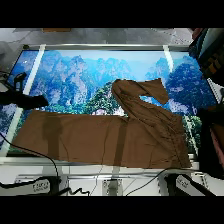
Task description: Fold the clothes and pants, and hang the long-sleeved shirts on hangers.
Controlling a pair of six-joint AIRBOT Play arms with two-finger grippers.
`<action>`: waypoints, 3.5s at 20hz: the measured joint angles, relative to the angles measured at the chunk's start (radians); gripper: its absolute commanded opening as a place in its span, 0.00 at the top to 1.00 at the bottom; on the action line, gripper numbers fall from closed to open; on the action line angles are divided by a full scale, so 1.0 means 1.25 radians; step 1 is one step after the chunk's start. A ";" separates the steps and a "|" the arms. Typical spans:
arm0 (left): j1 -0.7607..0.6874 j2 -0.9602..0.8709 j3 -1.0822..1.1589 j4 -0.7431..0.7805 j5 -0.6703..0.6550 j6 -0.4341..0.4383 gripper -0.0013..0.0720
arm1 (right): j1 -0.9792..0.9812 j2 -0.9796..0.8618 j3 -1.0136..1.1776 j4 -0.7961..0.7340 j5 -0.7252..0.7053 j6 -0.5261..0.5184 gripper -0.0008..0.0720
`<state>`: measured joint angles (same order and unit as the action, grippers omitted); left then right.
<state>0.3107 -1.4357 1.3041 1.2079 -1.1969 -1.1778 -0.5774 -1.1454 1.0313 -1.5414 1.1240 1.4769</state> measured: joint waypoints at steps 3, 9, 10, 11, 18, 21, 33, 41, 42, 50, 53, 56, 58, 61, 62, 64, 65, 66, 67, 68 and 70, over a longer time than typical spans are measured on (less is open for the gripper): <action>-0.048 0.000 0.000 -0.034 0.009 0.007 0.17 | -0.114 -0.022 0.043 0.023 0.022 -0.079 0.95; -0.106 0.000 0.000 -0.056 0.030 0.014 0.17 | -0.345 -0.062 -0.077 0.433 0.236 -0.439 0.55; -0.110 0.000 0.000 -0.058 0.034 0.015 0.17 | -0.360 -0.067 -0.116 0.484 0.258 -0.474 0.35; -0.114 0.000 0.000 -0.058 0.038 0.015 0.17 | -0.366 -0.069 -0.151 0.514 0.263 -0.496 0.35; -0.131 -0.003 0.000 -0.069 0.063 0.015 0.17 | -0.236 -0.083 -0.291 0.620 0.097 -0.490 0.35; -0.152 -0.012 0.000 -0.087 0.070 0.015 0.17 | -0.160 -0.089 -0.300 0.640 -0.080 -0.432 0.35; -0.341 -0.079 0.000 -0.136 0.231 -0.007 0.17 | -0.043 -0.262 -0.146 0.648 -0.129 -0.377 0.94; -0.460 -0.153 0.000 -0.365 0.458 -0.022 0.16 | -0.027 -0.275 0.007 0.633 -0.003 -0.397 0.94; -0.471 -0.158 0.000 -0.385 0.473 -0.022 0.16 | -0.030 -0.275 0.031 0.619 0.012 -0.393 0.94; -0.573 -0.200 0.008 -0.446 0.560 -0.030 0.17 | -0.045 -0.272 0.112 0.371 0.069 -0.256 0.94; -0.606 -0.219 0.045 -0.447 0.558 -0.036 0.17 | -0.046 -0.271 0.116 0.315 0.085 -0.239 0.94; -0.619 -0.248 0.111 -0.422 0.556 -0.048 0.17 | -0.046 -0.271 0.118 0.289 0.095 -0.231 0.94; -0.608 -0.280 0.160 -0.391 0.547 -0.101 0.17 | -0.046 -0.271 0.118 0.281 0.104 -0.229 0.94; -0.570 -0.347 0.239 -0.356 0.486 -0.190 0.17 | -0.046 -0.271 0.118 0.273 0.109 -0.226 0.94; -0.558 -0.371 0.265 -0.349 0.453 -0.211 0.17 | -0.046 -0.271 0.118 0.273 0.110 -0.226 0.94; -0.543 -0.417 0.310 -0.340 0.398 -0.240 0.17 | -0.046 -0.271 0.118 0.272 0.110 -0.226 0.94; -0.540 -0.434 0.325 -0.338 0.386 -0.251 0.17 | -0.046 -0.271 0.118 0.271 0.110 -0.226 0.94; -0.539 -0.451 0.337 -0.336 0.379 -0.256 0.17 | -0.046 -0.271 0.118 0.270 0.110 -0.226 0.94; -0.541 -0.465 0.345 -0.333 0.376 -0.263 0.17 | -0.046 -0.271 0.118 0.270 0.110 -0.225 0.94; -0.544 -0.477 0.351 -0.333 0.381 -0.267 0.17 | -0.046 -0.271 0.118 0.270 0.110 -0.225 0.94; -0.554 -0.499 0.360 -0.332 0.402 -0.272 0.17 | -0.046 -0.271 0.118 0.271 0.111 -0.225 0.94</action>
<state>-0.3820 -2.0598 1.7542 0.7929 -0.6941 -1.5181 -0.6353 -1.4845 1.1793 -1.2030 1.2625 1.1957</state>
